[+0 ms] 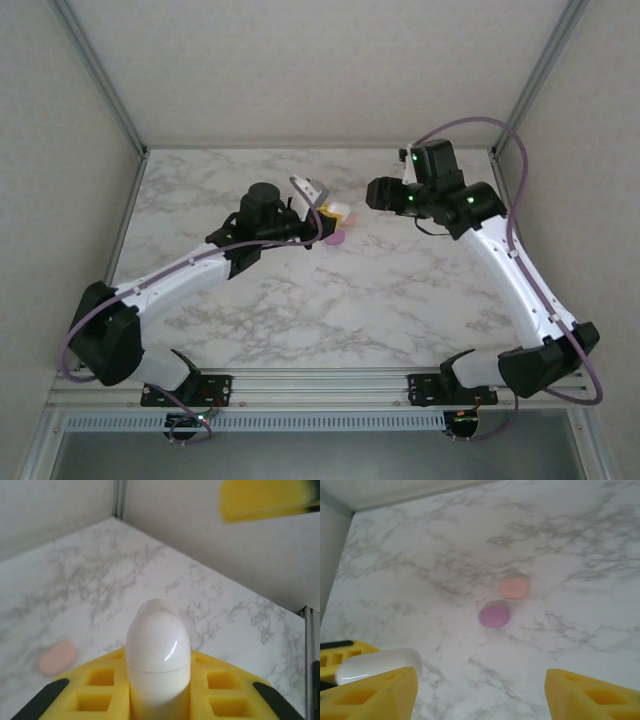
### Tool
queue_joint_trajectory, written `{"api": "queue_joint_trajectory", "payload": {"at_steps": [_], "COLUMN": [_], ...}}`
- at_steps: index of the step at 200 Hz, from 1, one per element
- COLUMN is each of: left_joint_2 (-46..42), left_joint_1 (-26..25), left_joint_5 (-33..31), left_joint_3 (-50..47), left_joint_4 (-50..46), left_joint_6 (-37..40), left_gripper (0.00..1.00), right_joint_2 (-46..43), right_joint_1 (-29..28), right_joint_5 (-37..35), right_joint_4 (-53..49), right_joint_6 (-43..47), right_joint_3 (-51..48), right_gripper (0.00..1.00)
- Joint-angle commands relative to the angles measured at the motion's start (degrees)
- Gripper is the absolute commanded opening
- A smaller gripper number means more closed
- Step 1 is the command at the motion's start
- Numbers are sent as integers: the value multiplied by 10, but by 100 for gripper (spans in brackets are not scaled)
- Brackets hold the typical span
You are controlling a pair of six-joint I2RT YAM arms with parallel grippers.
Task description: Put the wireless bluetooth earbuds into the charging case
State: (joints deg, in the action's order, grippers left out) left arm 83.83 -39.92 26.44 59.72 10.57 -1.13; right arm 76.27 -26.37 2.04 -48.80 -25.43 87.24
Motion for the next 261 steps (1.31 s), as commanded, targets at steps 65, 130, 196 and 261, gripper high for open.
{"api": "queue_joint_trajectory", "payload": {"at_steps": [65, 130, 196, 261], "left_joint_2": [197, 253, 273, 269], "left_joint_1": [-1, -1, 3, 6], "left_joint_5": [43, 9, -21, -63], "left_joint_3": [100, 109, 94, 90], "left_joint_4": [-193, -229, -220, -253], "left_joint_6": [-194, -244, -289, -296], "left_gripper": [6, 9, 15, 33], "right_joint_2": [-56, -56, -37, -66], "right_joint_1": [43, 47, 49, 56], "right_joint_5": [-36, -33, -36, -83], "right_joint_4": [60, 66, 61, 62], "right_joint_6": [-65, -73, -88, -91], "right_joint_3": [-86, -103, -105, -156], "right_gripper": [70, 70, 70, 73]}}
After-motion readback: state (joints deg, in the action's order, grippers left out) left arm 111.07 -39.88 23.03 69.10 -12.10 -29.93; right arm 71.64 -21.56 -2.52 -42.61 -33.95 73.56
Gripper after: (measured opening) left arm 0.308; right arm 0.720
